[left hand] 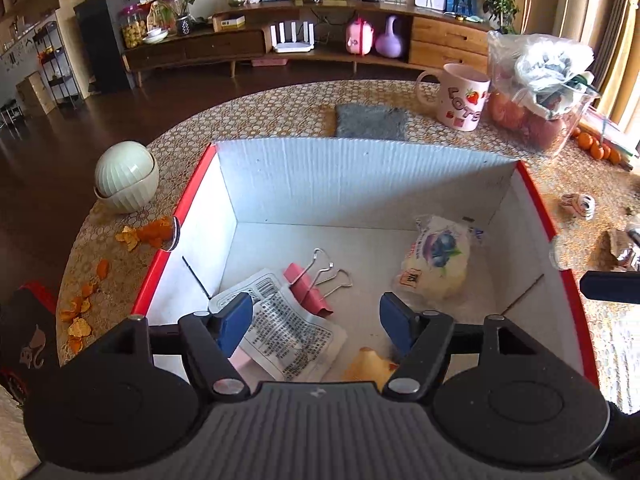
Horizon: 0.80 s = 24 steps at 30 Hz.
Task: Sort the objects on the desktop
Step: 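Withdraw both tools from the shoebox back over the table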
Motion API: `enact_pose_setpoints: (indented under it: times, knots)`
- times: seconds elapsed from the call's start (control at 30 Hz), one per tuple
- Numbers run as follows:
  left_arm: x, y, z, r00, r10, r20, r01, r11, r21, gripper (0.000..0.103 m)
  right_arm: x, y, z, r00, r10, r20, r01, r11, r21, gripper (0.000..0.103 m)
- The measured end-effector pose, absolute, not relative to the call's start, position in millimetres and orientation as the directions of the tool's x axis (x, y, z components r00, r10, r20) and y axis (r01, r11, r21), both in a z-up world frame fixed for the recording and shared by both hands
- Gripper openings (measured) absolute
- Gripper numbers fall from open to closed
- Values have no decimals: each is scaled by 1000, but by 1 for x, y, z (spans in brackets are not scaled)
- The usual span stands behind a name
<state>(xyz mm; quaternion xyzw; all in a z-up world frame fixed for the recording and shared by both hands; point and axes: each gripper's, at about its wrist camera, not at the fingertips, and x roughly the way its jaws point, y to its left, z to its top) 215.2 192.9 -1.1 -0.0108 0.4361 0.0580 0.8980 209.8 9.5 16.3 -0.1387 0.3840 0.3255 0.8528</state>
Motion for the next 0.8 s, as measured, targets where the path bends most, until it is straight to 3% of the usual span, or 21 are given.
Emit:
enact_pose_setpoints:
  times: [0.8]
  knots:
    - [168,81,36,689,-65,-722,93,996,-2,73,181,-104,27,566,389,-727,-553,833,16,83]
